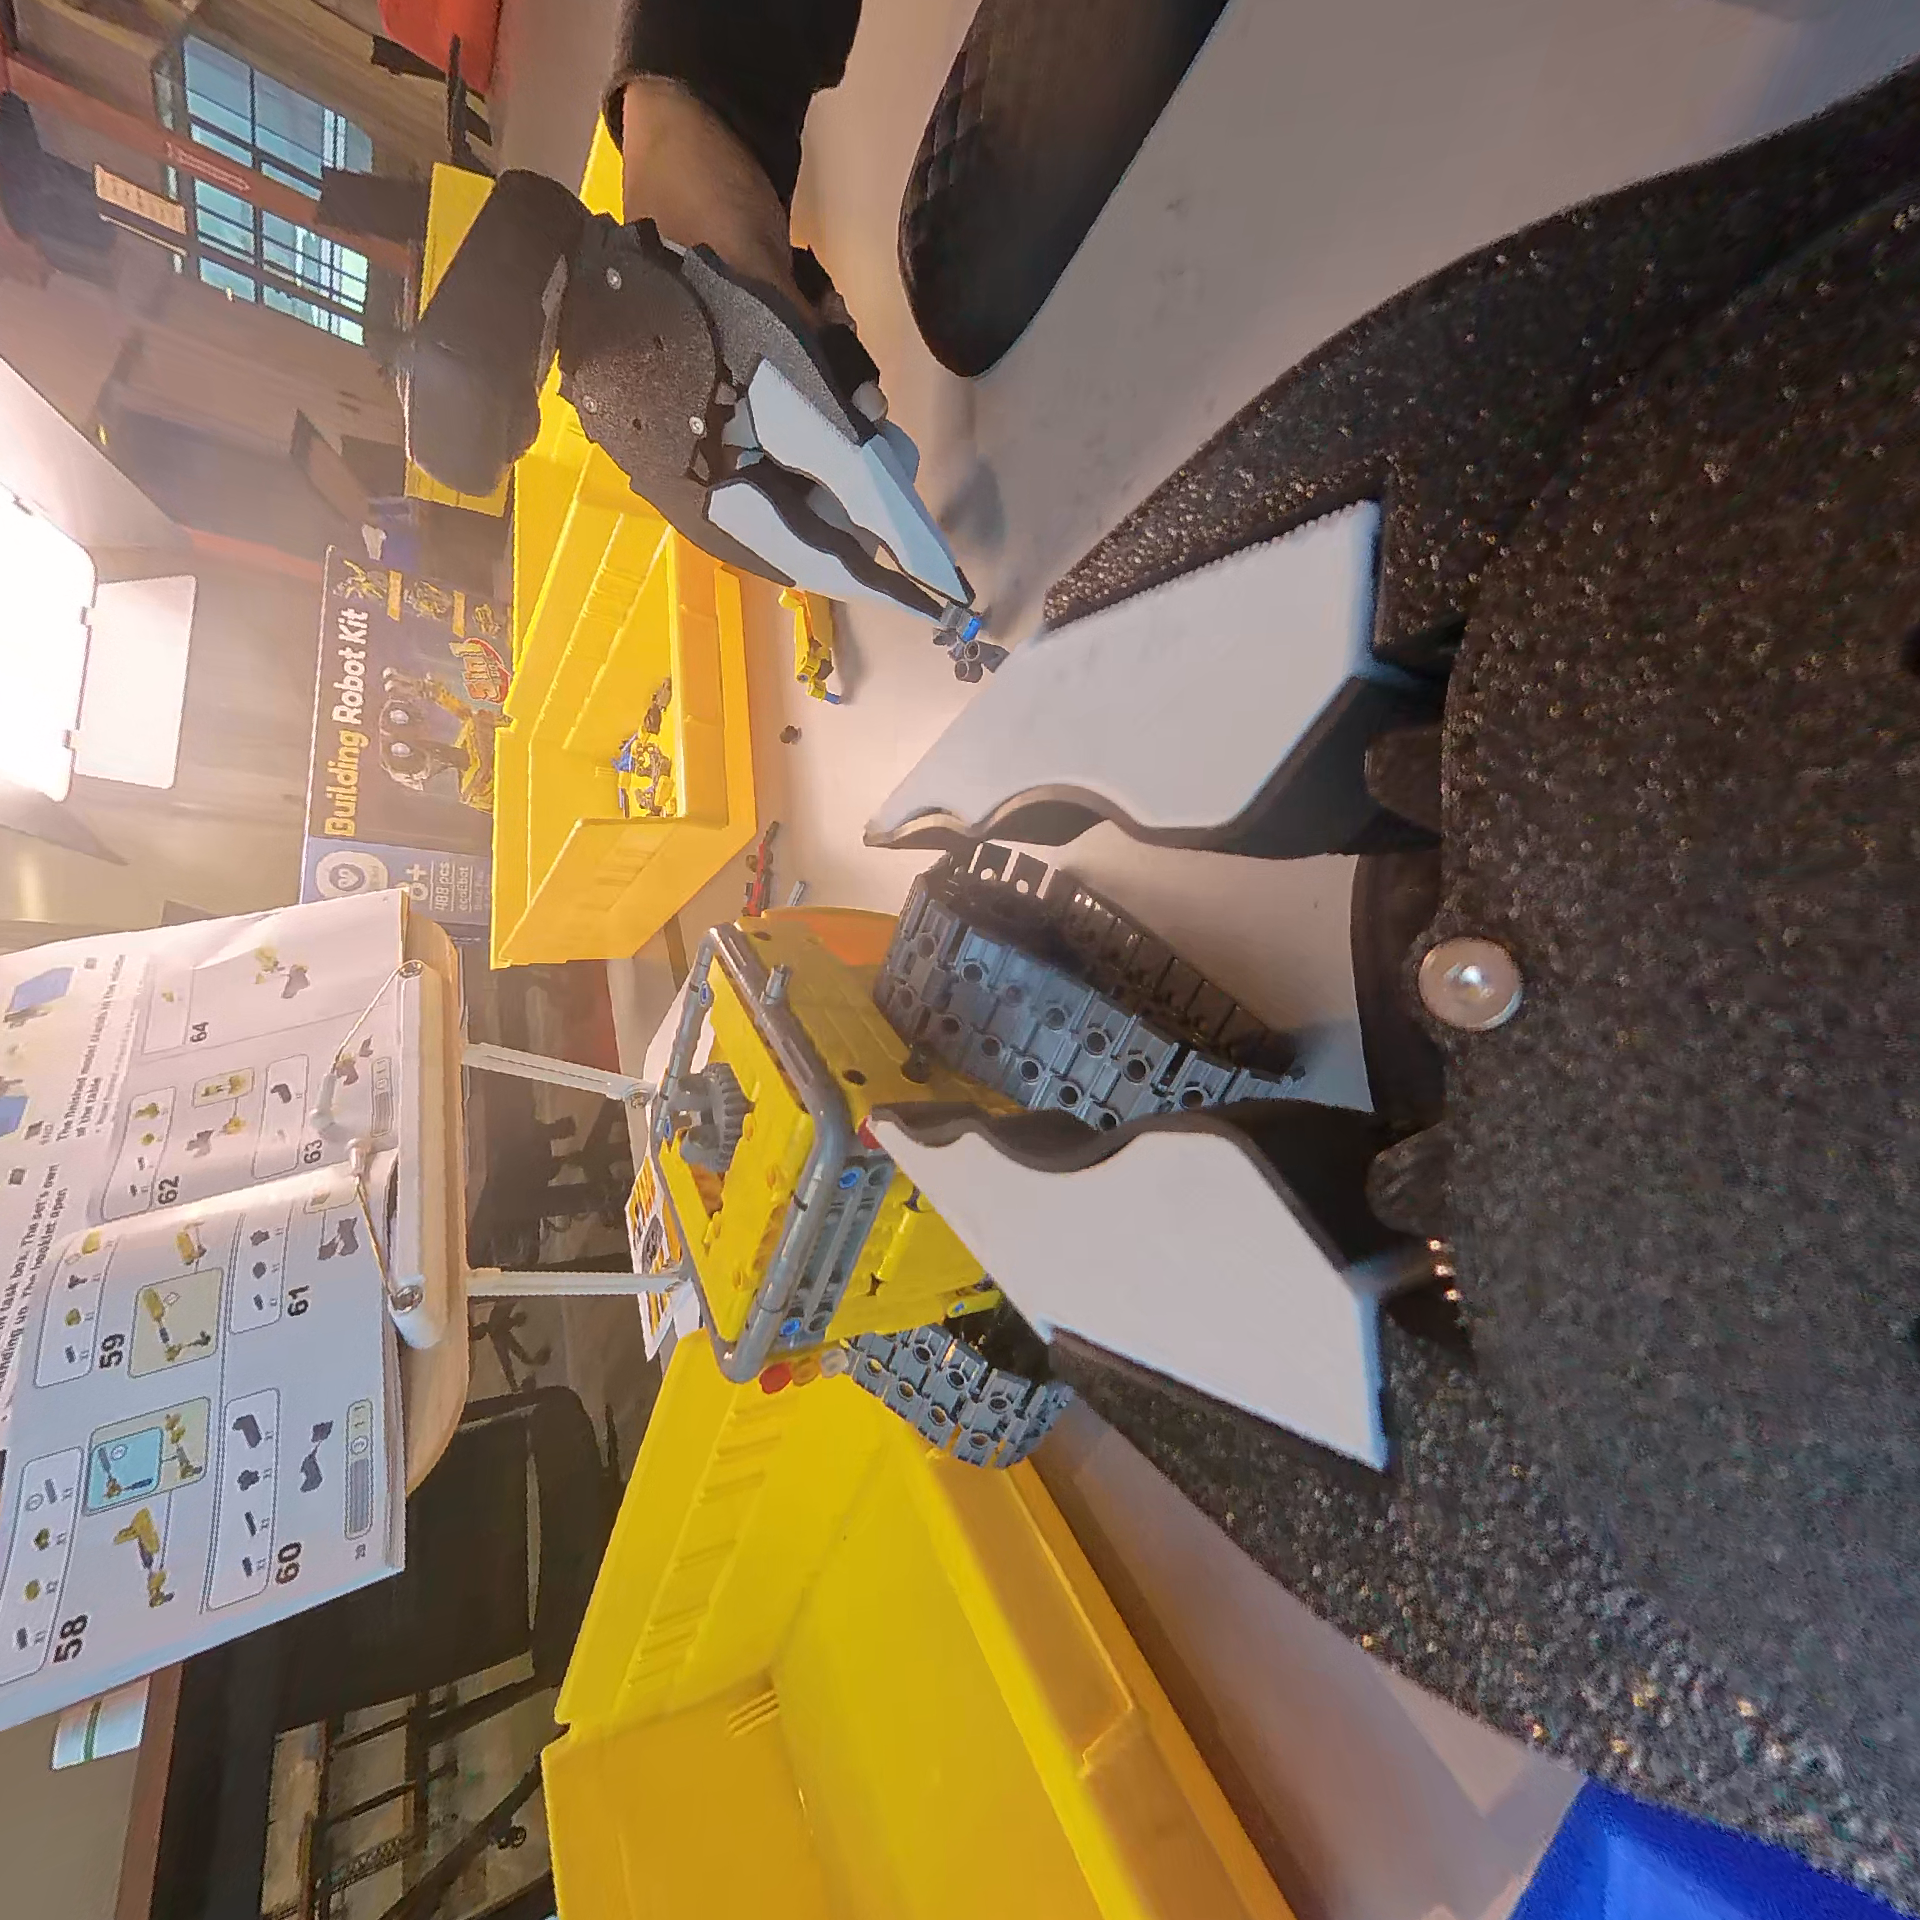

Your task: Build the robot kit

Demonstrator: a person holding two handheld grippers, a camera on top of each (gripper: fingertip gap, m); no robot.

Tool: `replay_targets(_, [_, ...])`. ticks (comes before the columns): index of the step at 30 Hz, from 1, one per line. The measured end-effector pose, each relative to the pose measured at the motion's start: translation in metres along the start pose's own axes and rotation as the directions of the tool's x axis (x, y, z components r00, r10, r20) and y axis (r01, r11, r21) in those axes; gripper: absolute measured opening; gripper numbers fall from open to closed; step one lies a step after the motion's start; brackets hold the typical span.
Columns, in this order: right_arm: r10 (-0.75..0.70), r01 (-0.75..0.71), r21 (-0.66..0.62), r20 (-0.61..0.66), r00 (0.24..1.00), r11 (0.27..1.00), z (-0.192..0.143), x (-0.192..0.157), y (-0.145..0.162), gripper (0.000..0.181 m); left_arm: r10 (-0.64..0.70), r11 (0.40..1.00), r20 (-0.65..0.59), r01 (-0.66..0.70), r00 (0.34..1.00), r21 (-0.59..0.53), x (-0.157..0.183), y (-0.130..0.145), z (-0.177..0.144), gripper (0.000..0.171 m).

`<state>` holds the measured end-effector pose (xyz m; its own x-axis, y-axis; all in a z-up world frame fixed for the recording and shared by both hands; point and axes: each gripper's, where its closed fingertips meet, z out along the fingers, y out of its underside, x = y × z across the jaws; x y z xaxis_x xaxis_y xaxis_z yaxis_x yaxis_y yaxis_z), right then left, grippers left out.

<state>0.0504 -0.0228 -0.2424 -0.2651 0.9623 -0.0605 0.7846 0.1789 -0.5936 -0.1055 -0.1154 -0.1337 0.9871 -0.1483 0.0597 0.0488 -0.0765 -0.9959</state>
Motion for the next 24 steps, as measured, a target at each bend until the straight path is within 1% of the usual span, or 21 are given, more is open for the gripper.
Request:
replay_targets(10, [-0.018,0.019,0.026,-0.018,1.000,0.999,0.0007,0.0003,-0.0005,0.008,0.005,1.000,0.006,-0.005,1.000,-0.012,-0.0003,0.0019,0.0014,0.047])
replay_targets(18, [-0.074,0.076,0.032,-0.074,0.995,0.997,0.0039,0.0033,0.0017,0.008,0.013,1.000,0.016,-0.013,1.000,-0.020,-0.0008,0.0029,0.0021,0.047])
replay_targets(21, [-0.081,0.086,0.055,-0.088,0.993,0.995,0.0063,0.0029,0.0008,0.008,0.014,1.000,0.016,-0.014,1.000,-0.023,-0.0008,0.0035,0.0024,0.047])
replay_targets(24, [-0.074,0.084,0.105,-0.099,0.992,0.991,0.0029,0.0030,-0.0041,0.015,0.018,0.999,0.016,-0.018,1.000,-0.031,-0.0005,0.0046,0.0033,0.047])
